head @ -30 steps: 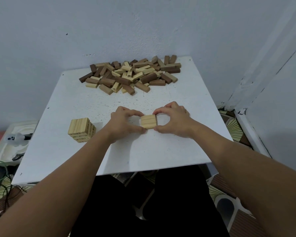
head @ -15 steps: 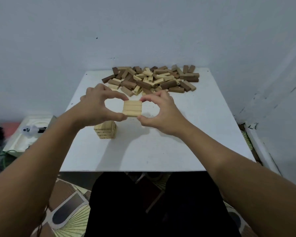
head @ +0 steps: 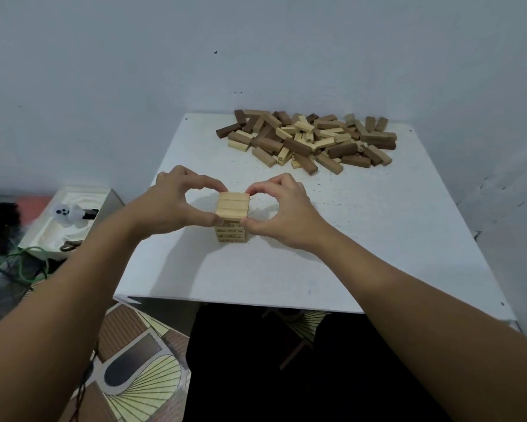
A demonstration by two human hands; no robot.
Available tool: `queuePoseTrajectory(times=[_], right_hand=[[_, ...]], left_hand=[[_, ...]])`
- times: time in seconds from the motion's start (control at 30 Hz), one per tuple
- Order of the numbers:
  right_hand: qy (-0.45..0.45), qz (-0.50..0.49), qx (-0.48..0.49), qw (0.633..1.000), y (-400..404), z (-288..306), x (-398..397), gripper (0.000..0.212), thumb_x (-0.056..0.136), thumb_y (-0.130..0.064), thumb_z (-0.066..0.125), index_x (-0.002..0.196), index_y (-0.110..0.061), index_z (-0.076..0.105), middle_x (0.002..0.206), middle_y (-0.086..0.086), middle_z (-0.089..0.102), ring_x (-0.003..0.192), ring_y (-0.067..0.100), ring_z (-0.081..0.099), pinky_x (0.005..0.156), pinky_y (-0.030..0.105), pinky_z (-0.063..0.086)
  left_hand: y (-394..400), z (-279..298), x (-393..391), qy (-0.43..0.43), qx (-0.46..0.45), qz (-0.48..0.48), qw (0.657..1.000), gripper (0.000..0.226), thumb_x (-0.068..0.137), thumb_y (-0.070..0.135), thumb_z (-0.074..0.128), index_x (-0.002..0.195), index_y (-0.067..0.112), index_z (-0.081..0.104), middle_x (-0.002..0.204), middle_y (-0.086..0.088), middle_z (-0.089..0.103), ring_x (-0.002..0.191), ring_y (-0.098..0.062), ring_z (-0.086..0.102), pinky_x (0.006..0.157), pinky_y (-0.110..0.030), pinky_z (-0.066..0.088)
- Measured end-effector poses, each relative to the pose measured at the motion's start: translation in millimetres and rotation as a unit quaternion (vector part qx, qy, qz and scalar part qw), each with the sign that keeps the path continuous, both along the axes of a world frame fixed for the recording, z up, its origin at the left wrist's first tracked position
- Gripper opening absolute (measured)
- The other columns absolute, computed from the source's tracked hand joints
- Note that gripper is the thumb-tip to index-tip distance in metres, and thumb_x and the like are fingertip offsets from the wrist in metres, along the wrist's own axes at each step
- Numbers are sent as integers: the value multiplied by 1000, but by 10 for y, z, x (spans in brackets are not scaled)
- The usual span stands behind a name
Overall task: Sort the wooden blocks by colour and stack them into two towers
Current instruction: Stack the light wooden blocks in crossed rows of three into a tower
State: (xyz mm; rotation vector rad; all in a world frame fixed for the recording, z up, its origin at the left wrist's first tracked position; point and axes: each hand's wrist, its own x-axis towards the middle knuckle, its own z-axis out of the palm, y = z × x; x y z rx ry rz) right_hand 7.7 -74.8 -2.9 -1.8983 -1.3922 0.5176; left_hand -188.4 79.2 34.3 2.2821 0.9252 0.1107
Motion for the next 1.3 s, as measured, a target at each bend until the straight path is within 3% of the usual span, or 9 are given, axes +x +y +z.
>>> queuePoseTrajectory(times=[0.3,0.7,0.9,1.3], right_hand=[[-5,2,-17,1000,88,-72,-37,49,76,-49,83,121,-44,65,118,-12,44,125,13,38,106,35,38],[19,7,-22,1000,57,-116,-7,49,75,-49,83,121,-44,65,118,-13,44,126,11,39,107,34,40],[27,11,-31,999,39,-106,-15,51,78,-47,82,125,-43,63,120,-12,43,126,12,38,106,35,41],[43,13,-31,998,-29,-88,-5,60,79,-49,83,133,-44,56,123,-13,42,125,9,39,104,33,40]], left_hand=[[46,-67,-67,-29,-63,9,998,52,71,42,93,114,59,68,123,10,46,128,-16,37,110,-46,39],[59,-148,-63,-34,-110,9,993,54,71,38,94,116,56,69,132,8,48,133,-23,38,113,-51,40],[51,-154,-118,-51,-132,13,990,62,70,36,95,121,58,66,134,12,50,130,-18,41,105,-40,39],[37,-202,-119,-66,-154,25,986,61,72,32,94,124,51,68,135,11,54,129,-19,42,104,-42,40]])
